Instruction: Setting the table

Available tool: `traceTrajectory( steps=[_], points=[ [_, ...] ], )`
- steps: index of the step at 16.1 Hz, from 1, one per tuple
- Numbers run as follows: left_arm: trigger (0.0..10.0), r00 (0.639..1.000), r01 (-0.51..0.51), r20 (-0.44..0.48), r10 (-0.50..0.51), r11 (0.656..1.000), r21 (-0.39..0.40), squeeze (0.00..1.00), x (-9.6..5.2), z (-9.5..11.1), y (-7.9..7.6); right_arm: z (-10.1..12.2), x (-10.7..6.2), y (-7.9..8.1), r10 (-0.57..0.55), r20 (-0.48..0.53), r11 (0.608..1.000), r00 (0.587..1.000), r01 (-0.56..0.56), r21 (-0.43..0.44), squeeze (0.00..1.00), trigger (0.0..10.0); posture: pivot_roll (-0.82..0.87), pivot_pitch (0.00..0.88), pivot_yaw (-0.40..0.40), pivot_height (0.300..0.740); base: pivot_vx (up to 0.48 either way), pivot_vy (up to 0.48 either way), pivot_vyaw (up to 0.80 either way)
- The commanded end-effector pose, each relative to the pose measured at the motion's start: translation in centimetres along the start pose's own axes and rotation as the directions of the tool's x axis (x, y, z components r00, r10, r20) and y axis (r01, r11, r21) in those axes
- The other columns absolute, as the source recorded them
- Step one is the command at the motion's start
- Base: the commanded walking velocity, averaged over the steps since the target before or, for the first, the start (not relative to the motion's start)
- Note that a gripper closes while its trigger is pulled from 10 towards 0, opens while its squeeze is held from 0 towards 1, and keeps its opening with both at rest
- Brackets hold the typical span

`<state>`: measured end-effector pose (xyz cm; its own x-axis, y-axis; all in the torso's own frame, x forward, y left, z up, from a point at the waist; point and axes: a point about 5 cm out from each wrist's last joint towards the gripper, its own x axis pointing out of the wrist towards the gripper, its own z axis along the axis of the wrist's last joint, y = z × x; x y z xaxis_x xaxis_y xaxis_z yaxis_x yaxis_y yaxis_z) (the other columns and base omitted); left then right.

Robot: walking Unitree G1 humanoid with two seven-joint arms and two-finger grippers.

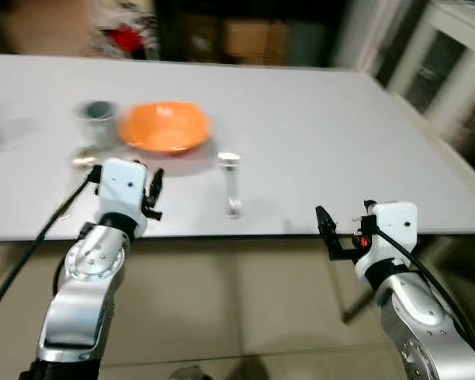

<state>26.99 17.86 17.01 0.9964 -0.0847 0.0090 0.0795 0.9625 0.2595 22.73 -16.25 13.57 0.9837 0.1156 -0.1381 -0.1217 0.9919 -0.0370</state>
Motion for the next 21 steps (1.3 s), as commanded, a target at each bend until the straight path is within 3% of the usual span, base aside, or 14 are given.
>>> traceTrajectory(
  steps=[1,6,21],
  points=[
    [10.0,1.0,0.013,-0.011,-0.013,1.0,0.012,0.0,-0.3,-0.1,-0.5,-0.3,-0.1,-0.1,0.01,-0.007,1.0,1.0,-0.01,-0.004,0.0,10.0,0.04,0.0,-0.042,0.74,0.0,0.39,0.8],
    [10.0,1.0,0.0,-0.025,0.001,1.0,0.023,0.0,-0.5,0.1,-0.1,-0.5,0.3,0.4,0.015,-0.021,0.999,1.0,-0.014,0.044,0.0,10.0,0.05,0.0,-0.047,0.74,0.0,0.389,0.8],
    [10.0,1.0,-0.024,-0.01,0.024,0.999,0.046,0.0,0.3,1.0,0.5,-0.4,1.0,1.1,0.031,-0.008,0.998,0.999,-0.03,0.05,0.0,10.0,0.07,0.0,-0.052,0.74,0.0,0.361,0.8]
  ],
)
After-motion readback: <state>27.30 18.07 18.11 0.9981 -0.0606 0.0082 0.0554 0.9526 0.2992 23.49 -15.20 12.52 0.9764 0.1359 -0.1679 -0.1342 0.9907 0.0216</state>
